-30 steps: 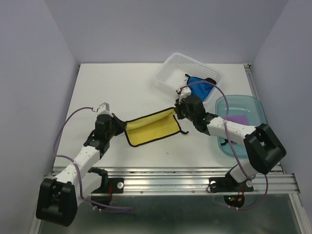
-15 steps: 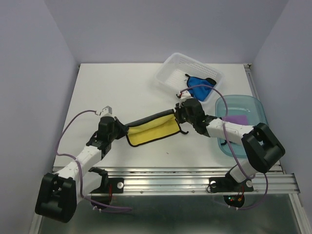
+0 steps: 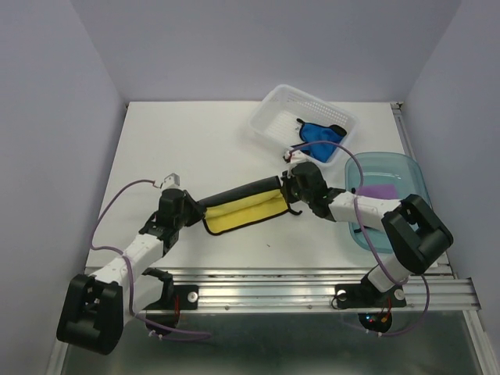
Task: Fold and stack the towels
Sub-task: Fold the towel
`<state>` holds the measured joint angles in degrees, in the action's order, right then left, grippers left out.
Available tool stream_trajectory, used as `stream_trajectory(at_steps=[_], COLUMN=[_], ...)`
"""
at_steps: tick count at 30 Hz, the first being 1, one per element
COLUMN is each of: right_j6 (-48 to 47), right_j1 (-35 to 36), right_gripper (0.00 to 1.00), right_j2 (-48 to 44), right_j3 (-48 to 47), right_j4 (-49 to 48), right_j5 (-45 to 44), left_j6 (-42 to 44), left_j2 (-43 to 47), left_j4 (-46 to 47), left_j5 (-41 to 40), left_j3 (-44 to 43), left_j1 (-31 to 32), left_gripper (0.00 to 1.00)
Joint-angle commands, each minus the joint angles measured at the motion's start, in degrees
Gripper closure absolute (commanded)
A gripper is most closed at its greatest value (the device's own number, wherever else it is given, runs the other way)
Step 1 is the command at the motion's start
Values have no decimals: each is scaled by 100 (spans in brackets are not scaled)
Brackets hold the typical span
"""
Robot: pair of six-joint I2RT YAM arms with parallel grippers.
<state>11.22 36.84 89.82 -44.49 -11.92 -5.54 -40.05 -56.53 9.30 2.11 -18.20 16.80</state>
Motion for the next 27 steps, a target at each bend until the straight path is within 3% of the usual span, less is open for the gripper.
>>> stream_trajectory(at_steps=[1, 2, 6, 10, 13, 14, 15, 17, 19, 27], right_j6=[108, 117, 336, 468, 574, 591, 600, 644, 627, 801], right_j1=[43, 51, 43, 43, 51, 43, 43, 43, 43, 51], right_gripper=[95, 94, 85, 79, 52, 49, 45, 29, 0, 0], right_j2=[-61, -79, -158, -368, -702, -894, -992, -1203, -1449, -1433], right_j3=[151, 151, 274, 397, 564, 651, 696, 775, 810, 293], right_j4=[32, 67, 190, 313, 453, 489, 559, 629, 726, 946], right_j5=[-123, -149, -158, -202, -219, -167, -132, -9, 70, 335], left_j6=[-38, -38, -73, -117, -178, -291, -327, -354, -363, -495], left_j2=[204, 248, 432, 888, 1398, 1626, 1697, 1794, 1795, 979], left_j4=[72, 72, -77, -437, -701, -701, -728, -815, -921, -1308], left_j5=[281, 351, 571, 720, 695, 686, 686, 694, 607, -157], left_j3=[158, 185, 246, 202, 193, 220, 220, 141, 53, -254], left_j1=[25, 25, 25, 43, 78, 96, 96, 96, 104, 96], left_gripper=[100, 99, 71, 49, 19, 6, 1, 1, 1, 1])
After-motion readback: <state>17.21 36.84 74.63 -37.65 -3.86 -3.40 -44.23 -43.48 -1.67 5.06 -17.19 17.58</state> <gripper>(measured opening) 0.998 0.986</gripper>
